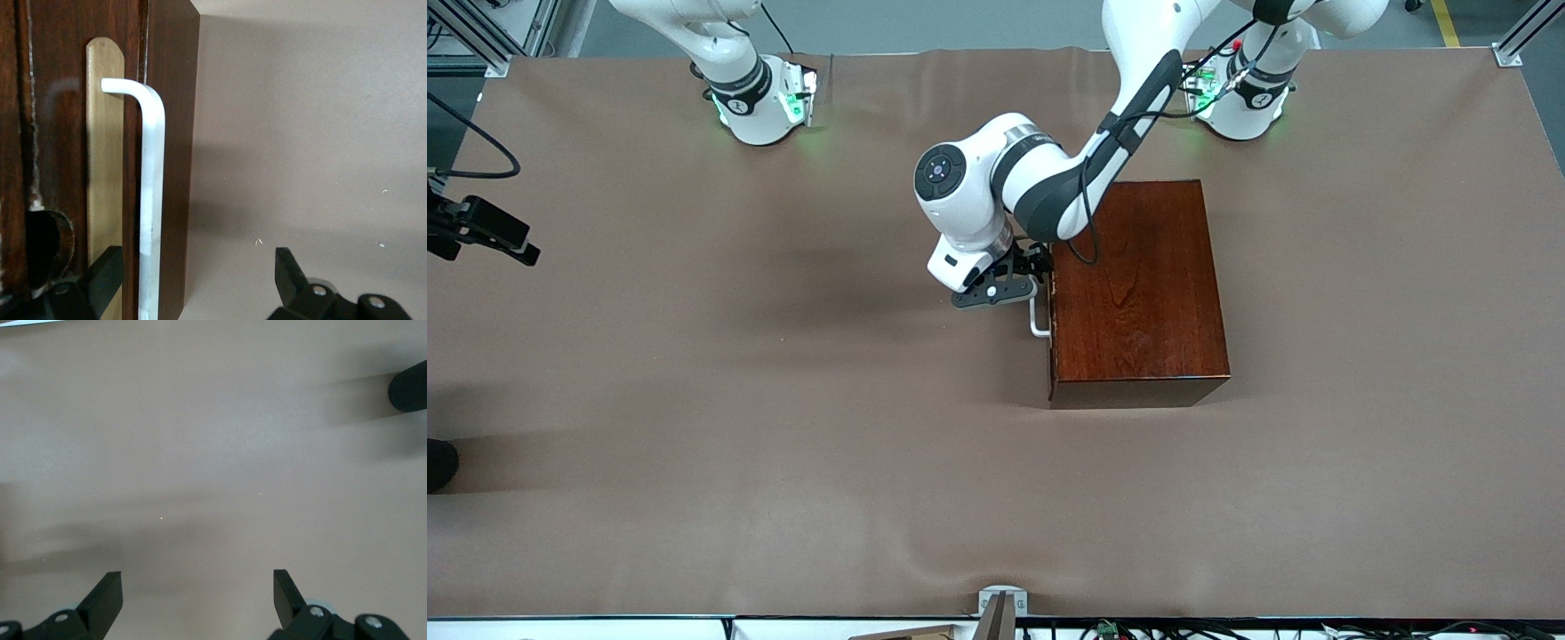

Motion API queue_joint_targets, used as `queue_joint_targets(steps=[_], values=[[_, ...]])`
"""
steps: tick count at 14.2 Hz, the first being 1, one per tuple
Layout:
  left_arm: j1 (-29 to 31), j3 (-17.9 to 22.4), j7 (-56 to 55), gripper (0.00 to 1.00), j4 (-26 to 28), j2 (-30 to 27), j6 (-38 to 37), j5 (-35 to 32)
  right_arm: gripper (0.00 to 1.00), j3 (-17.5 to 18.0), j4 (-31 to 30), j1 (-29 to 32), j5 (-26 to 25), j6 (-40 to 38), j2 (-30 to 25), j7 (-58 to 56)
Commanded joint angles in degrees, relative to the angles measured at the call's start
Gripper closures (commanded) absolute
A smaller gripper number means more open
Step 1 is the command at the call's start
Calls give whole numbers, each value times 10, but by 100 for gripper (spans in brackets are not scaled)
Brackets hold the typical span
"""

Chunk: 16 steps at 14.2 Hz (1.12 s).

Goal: Open drawer, take yellow block, close drawer
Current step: 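Lower the left gripper and hook the white drawer handle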

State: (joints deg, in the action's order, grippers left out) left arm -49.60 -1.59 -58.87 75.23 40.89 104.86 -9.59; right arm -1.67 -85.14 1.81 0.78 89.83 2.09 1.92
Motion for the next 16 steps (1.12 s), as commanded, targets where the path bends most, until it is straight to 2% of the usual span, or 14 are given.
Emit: queue_joint_targets(steps=[1, 16], values=[[-1, 4, 2, 0, -26, 26, 16, -12, 0, 9, 4, 12, -6, -3, -3, 4], [-7, 6, -15, 0, -50, 45, 72, -8, 0, 9, 4, 12, -6, -4, -3, 4]])
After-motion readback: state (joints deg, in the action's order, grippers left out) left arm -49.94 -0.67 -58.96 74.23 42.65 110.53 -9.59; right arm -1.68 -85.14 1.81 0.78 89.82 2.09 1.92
